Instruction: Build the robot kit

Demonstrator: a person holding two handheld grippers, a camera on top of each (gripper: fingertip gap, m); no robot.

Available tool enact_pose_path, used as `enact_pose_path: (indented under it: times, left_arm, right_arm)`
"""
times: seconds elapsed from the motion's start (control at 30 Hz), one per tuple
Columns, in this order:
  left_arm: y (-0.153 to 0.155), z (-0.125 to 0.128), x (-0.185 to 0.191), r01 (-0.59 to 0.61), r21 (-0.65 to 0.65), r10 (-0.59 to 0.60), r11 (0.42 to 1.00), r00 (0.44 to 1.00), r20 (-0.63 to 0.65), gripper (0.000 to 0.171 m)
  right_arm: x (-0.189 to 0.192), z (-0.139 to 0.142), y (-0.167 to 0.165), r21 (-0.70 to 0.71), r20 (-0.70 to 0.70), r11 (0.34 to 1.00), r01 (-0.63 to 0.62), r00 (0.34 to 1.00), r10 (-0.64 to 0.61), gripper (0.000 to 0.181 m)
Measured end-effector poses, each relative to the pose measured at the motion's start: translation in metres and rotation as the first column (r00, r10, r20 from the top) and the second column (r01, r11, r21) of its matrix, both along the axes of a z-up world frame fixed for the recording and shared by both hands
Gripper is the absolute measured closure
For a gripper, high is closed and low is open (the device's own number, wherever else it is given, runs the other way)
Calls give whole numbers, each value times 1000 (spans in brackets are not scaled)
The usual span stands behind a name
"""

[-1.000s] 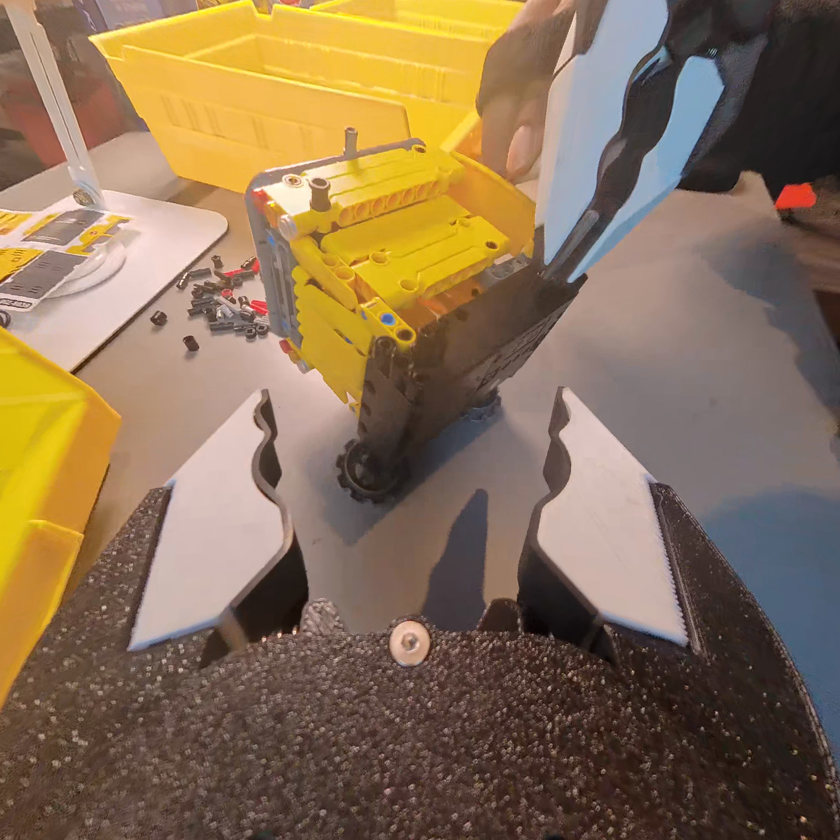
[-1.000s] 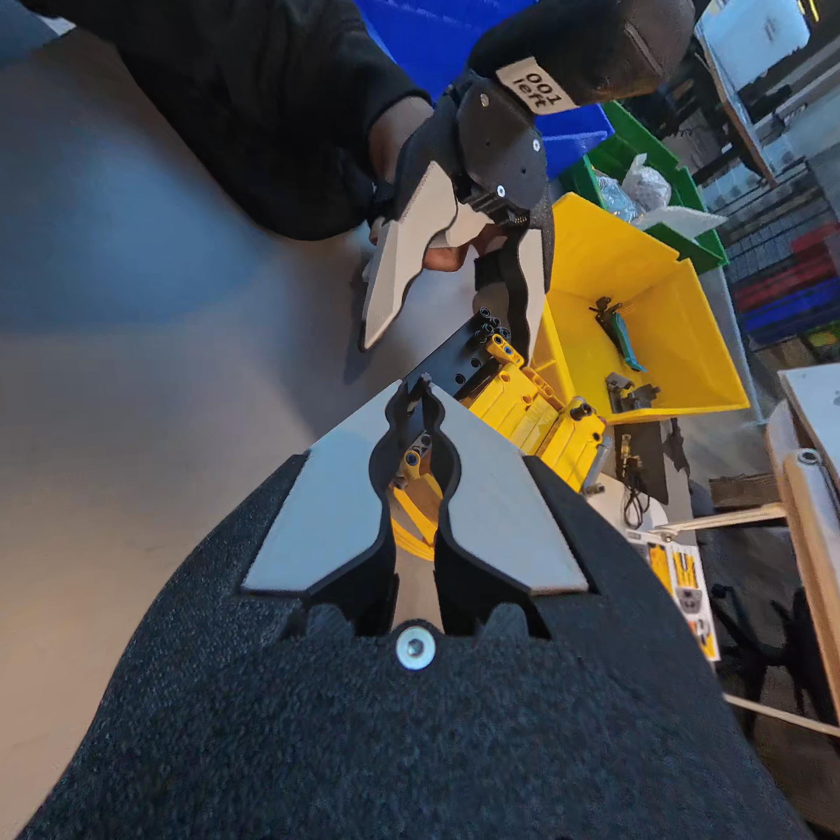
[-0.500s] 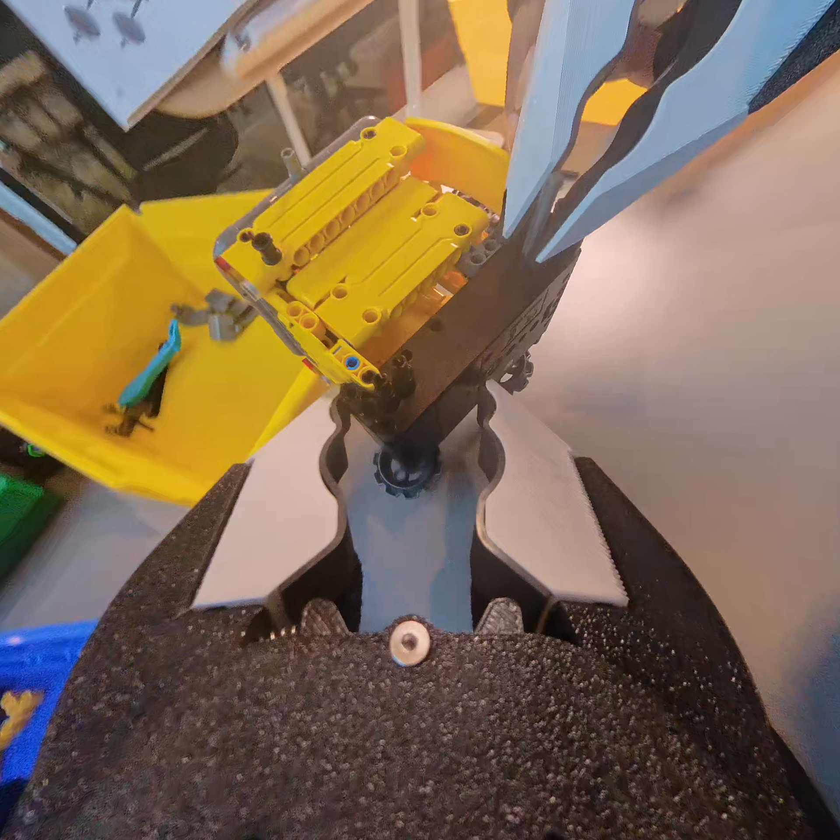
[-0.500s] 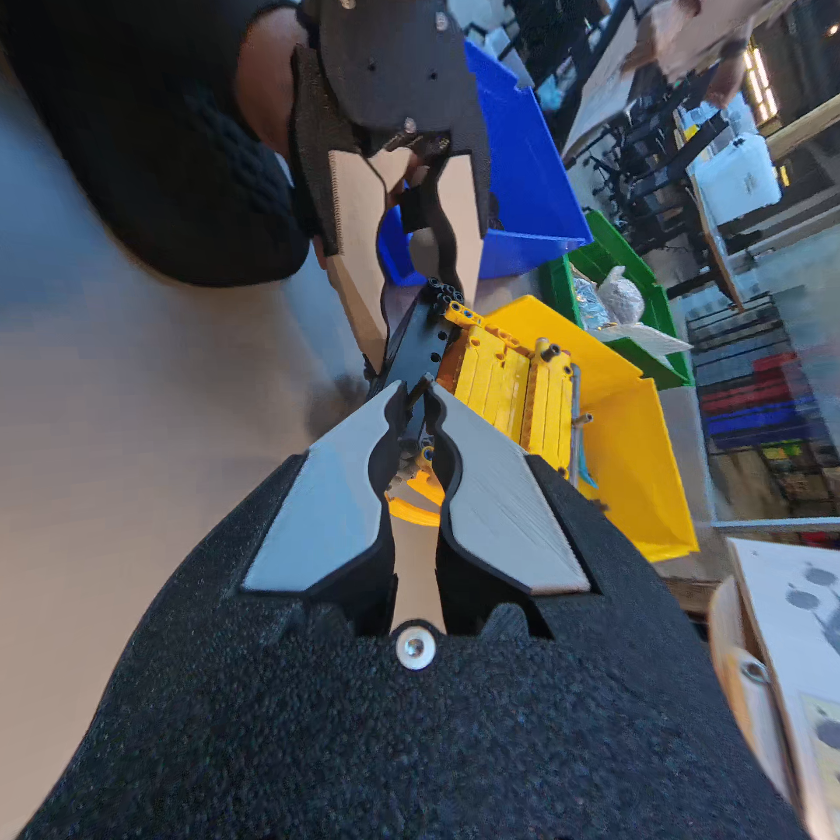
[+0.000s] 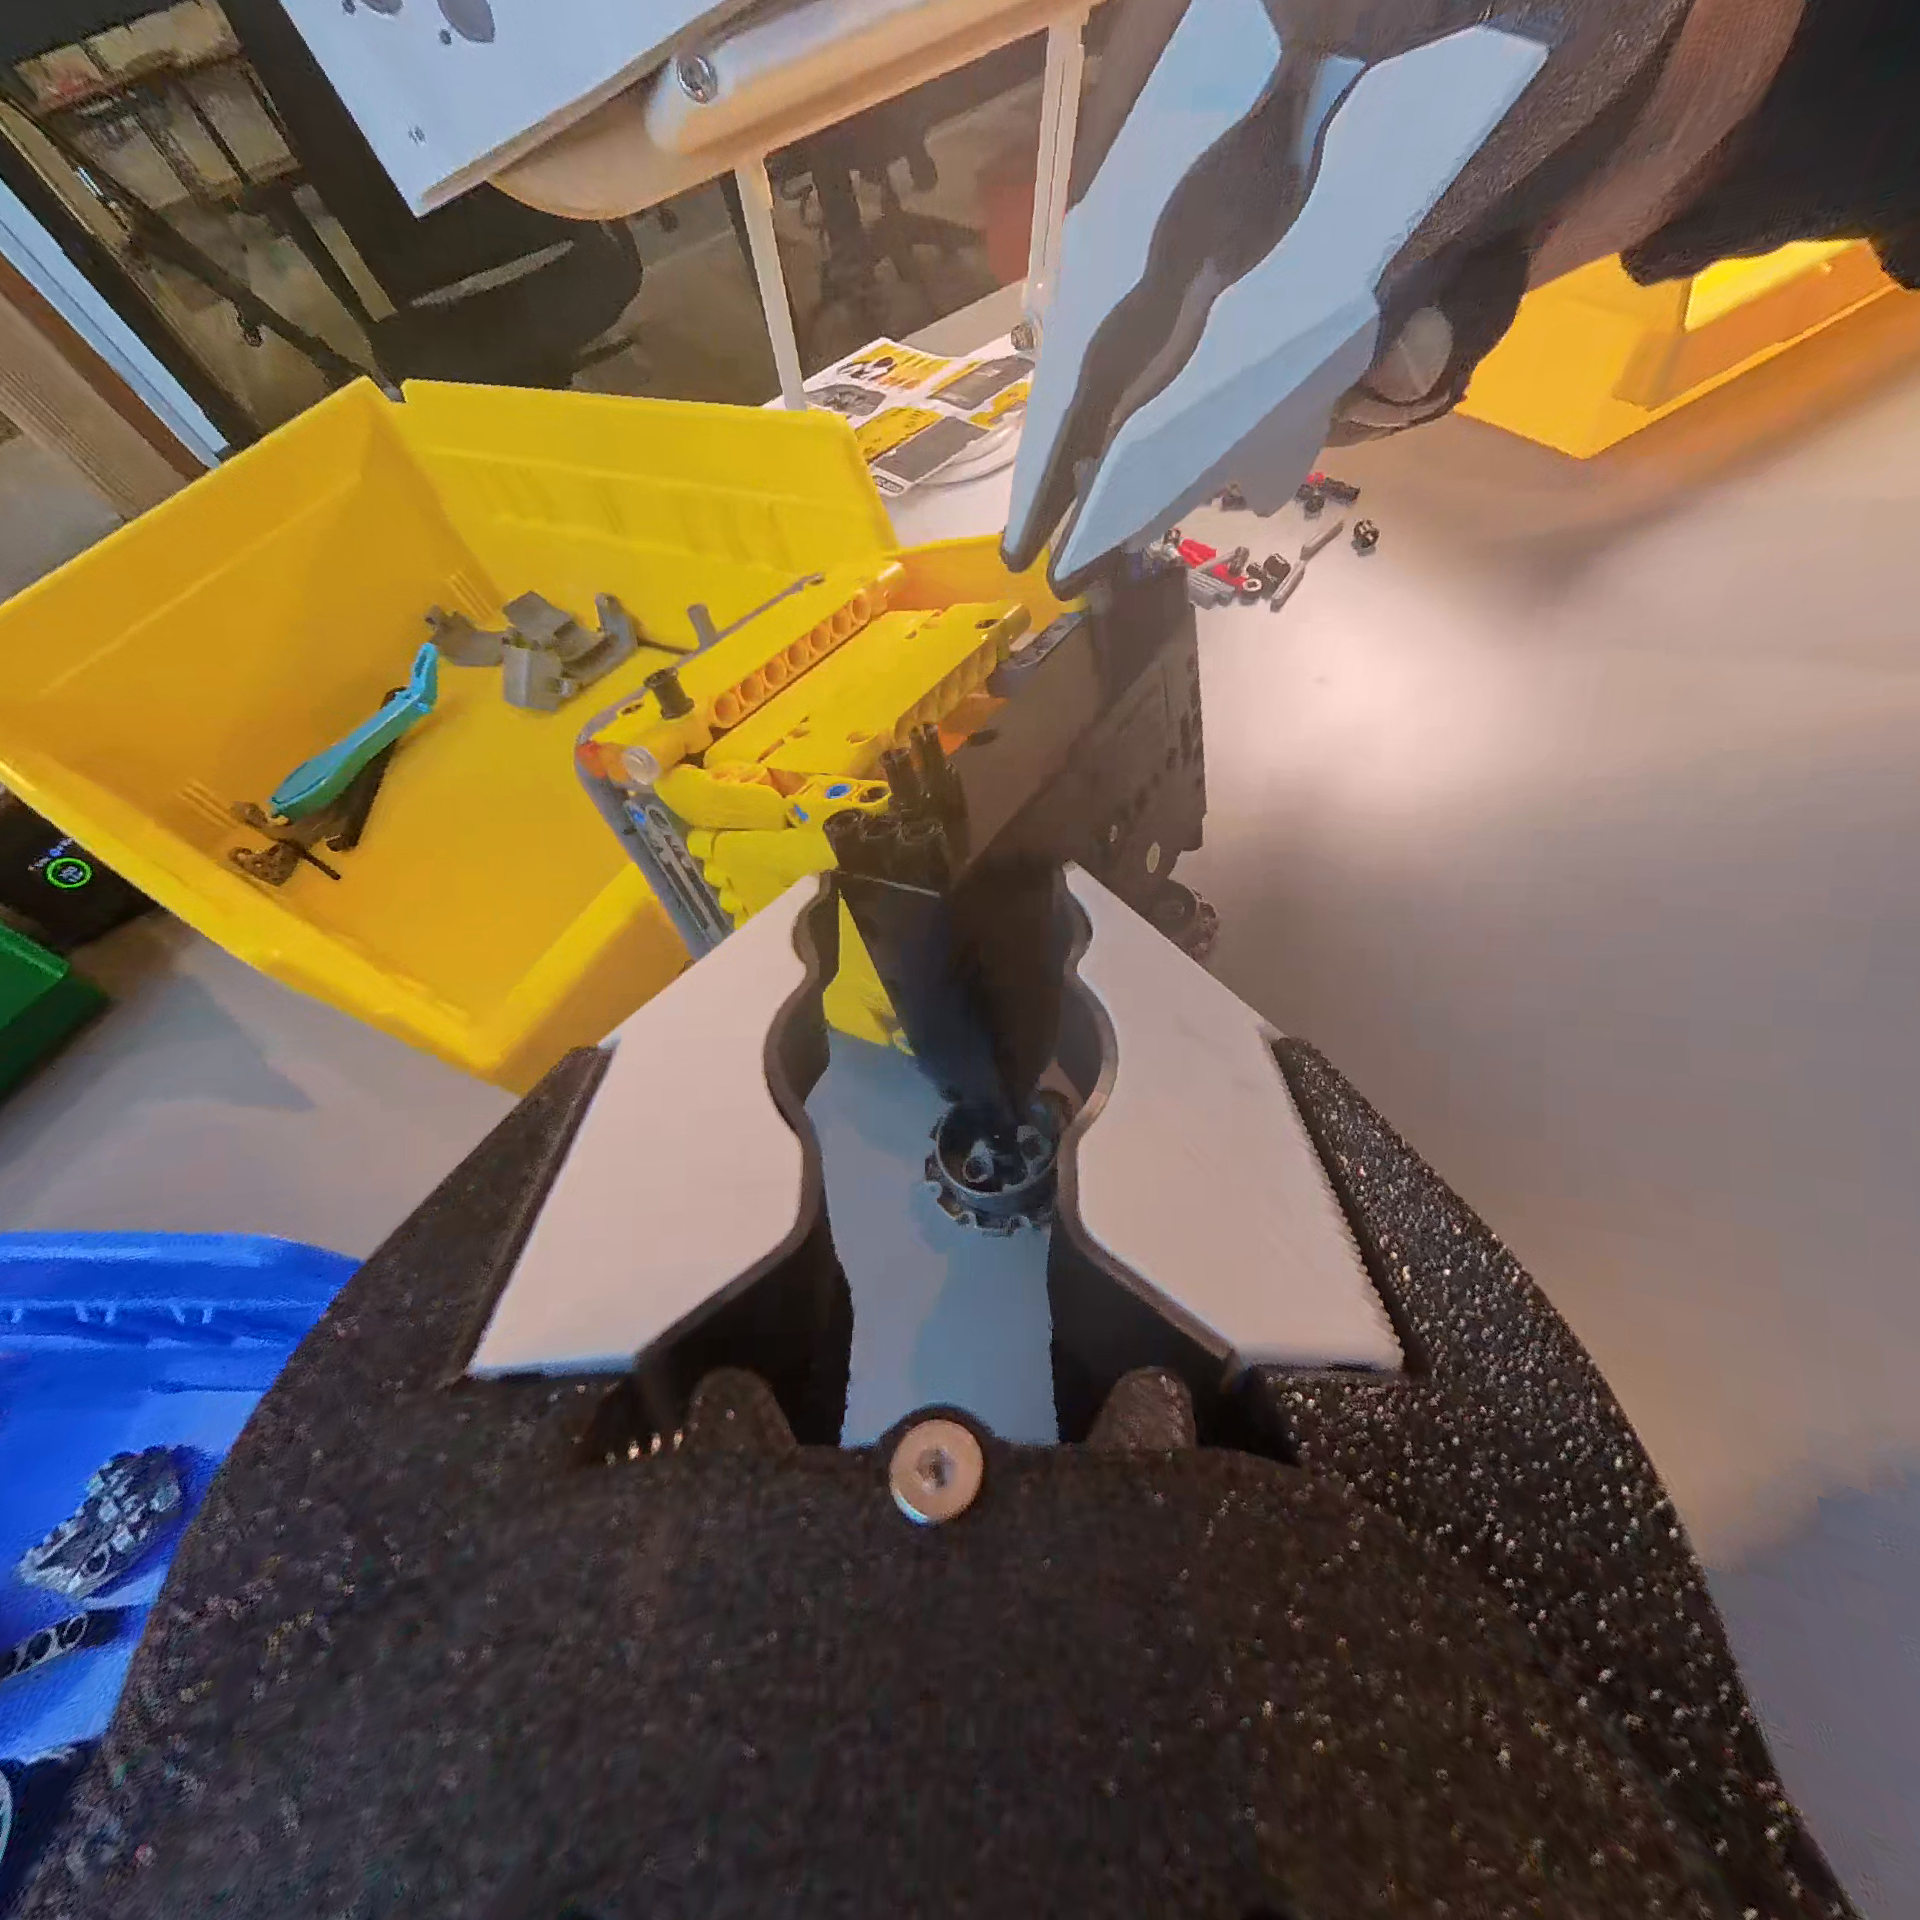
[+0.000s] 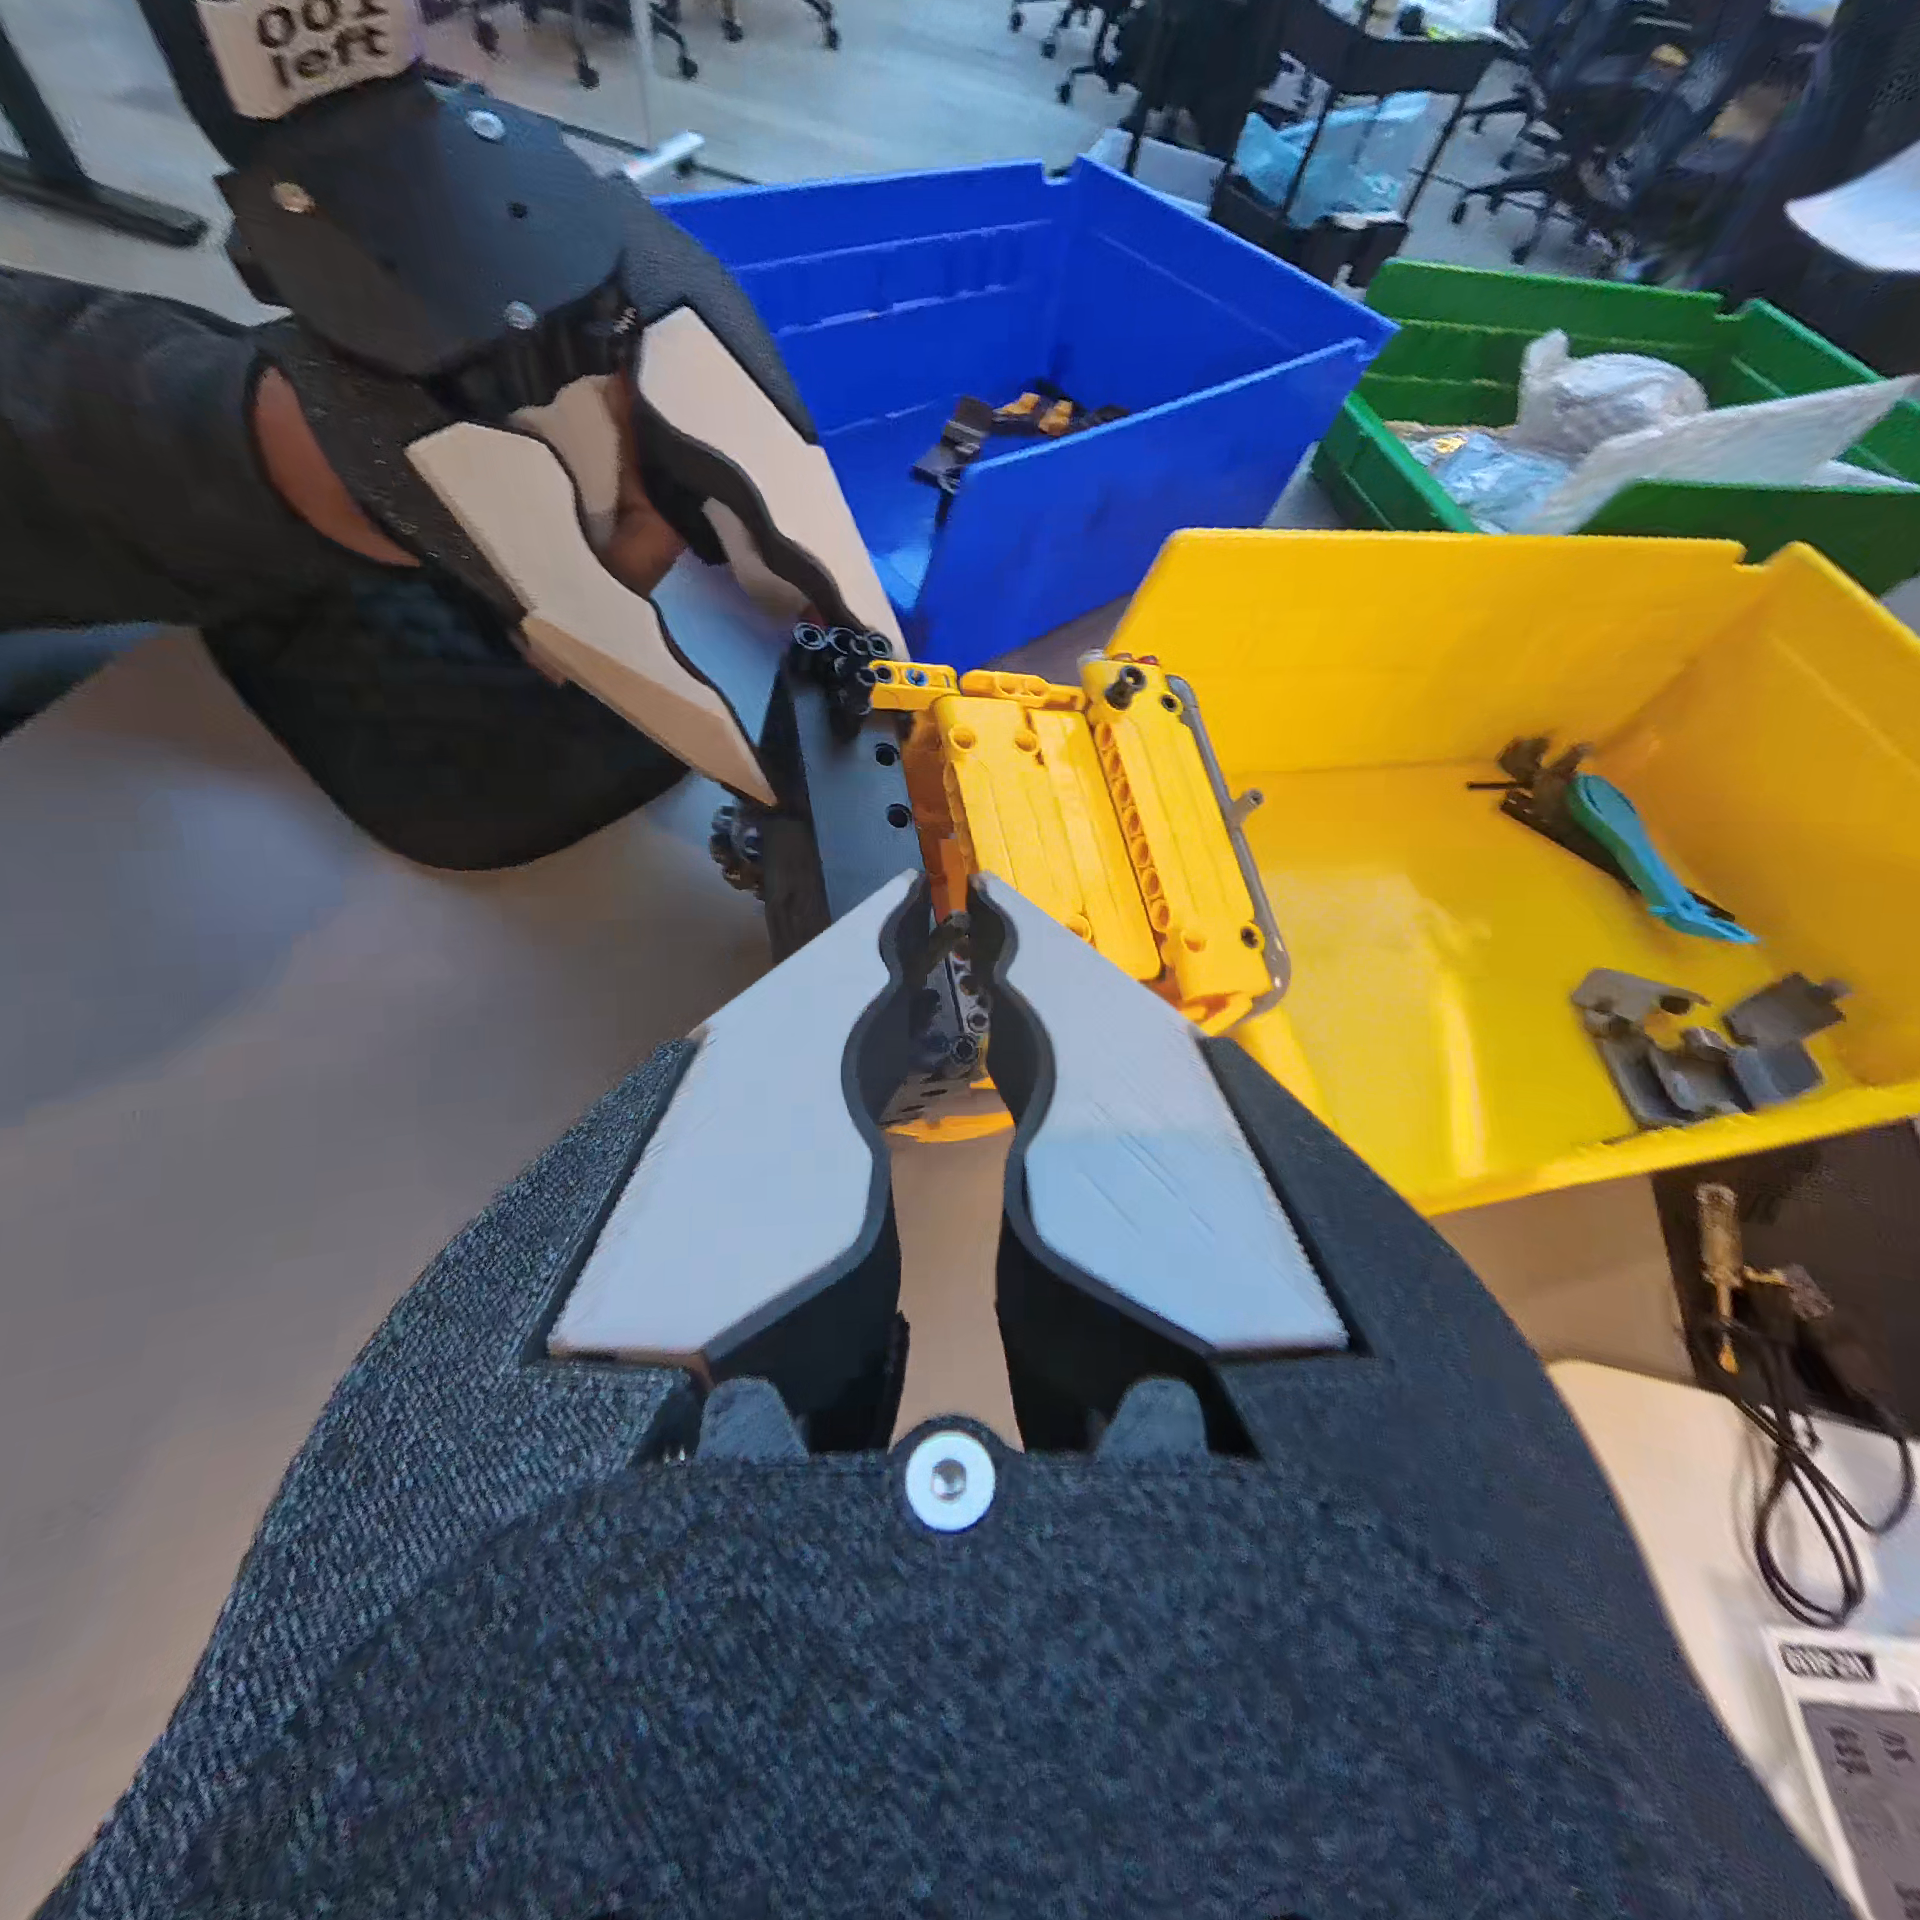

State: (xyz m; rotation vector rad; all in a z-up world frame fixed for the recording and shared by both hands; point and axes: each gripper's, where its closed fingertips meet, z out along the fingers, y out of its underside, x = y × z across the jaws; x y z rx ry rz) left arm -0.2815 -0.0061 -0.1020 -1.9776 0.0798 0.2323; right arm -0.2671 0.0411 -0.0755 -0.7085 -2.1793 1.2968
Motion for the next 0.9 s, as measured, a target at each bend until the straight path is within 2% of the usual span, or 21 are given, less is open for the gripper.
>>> enact_pose_path:
  times: [0.17, 0.3, 0.4, 0.5, 0.63, 0.7, 0.8, 0.87, 0.9]
  left_arm:
    - [4, 1, -13, -40, 16, 40, 999, 999, -24, 134]
    - [3, -3, -15, -44, 33, 44, 998, 999, -3, 135]
    - [1, -5, -15, -50, 25, 50, 998, 999, -12, 134]
    - [0, 5, -6, -19, 84, 13, 996, 998, 69, 123]
    - [-2, 46, 15, 22, 238, -35, 971, 998, 52, 121]
    - [6, 63, 46, 137, 295, -165, 946, 984, 71, 121]
    - [27, 61, 98, 343, 295, -400, 892, 902, 161, 115]
    - [39, 45, 124, 455, 264, -514, 850, 827, 230, 114]
    - [43, 34, 132, 494, 233, -543, 837, 798, 259, 112]
  right_arm:
    - [-5, -6, 8, 62, -11, 993, 103, 995, -102, 156]
    - [11, 26, 24, -71, -44, 980, 188, 981, -191, 145]
    - [33, 52, 64, -174, -74, 922, 347, 929, -363, 146]
    - [65, 52, 103, -206, -53, 831, 516, 843, -536, 148]
    - [107, 22, 127, -181, 19, 722, 668, 736, -677, 154]
    - [119, -3, 131, -135, 57, 680, 721, 690, -721, 160]
    - [120, -42, 137, -48, 118, 624, 780, 625, -772, 162]
    - [118, -64, 148, 32, 126, 582, 813, 574, -809, 166]
    - [118, -72, 154, 80, 113, 562, 823, 553, -826, 173]
